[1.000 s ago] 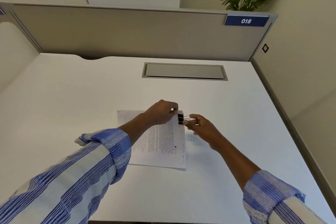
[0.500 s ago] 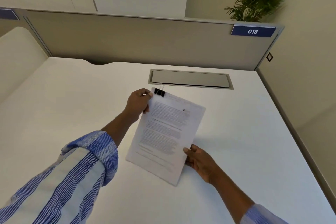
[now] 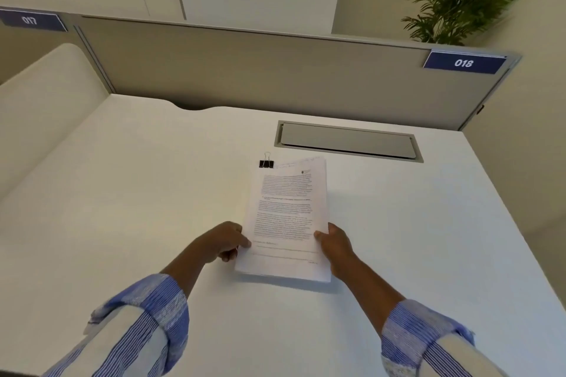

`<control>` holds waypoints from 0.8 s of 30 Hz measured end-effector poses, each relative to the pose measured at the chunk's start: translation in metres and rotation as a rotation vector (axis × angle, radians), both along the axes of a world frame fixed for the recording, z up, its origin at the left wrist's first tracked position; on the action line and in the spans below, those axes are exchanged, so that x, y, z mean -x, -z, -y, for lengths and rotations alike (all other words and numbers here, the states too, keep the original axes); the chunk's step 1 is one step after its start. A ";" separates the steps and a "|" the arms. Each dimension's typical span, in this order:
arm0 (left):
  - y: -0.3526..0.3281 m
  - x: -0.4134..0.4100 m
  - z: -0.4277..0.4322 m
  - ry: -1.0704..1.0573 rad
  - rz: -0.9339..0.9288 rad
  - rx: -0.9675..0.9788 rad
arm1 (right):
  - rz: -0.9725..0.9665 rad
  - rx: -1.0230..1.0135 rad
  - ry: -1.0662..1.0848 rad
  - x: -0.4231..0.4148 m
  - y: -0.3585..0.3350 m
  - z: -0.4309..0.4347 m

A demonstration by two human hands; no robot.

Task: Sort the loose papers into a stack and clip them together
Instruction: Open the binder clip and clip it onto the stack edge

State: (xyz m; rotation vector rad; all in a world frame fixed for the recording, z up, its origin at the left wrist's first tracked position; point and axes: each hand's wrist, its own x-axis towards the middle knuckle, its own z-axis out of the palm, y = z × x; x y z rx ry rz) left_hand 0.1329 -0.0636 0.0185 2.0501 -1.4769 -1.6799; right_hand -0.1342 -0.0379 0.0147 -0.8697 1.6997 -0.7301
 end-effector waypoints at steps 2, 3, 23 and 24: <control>0.003 -0.005 -0.002 -0.035 0.011 0.006 | -0.029 -0.011 -0.022 -0.010 -0.002 0.010; 0.002 -0.008 -0.001 -0.052 0.025 0.026 | -0.036 -0.009 -0.031 -0.015 -0.002 0.015; 0.041 -0.028 0.015 0.445 0.772 0.484 | -0.889 0.103 -0.739 -0.072 0.023 0.058; 0.040 -0.030 0.017 0.442 0.772 0.470 | -0.891 0.075 -0.771 -0.070 0.023 0.061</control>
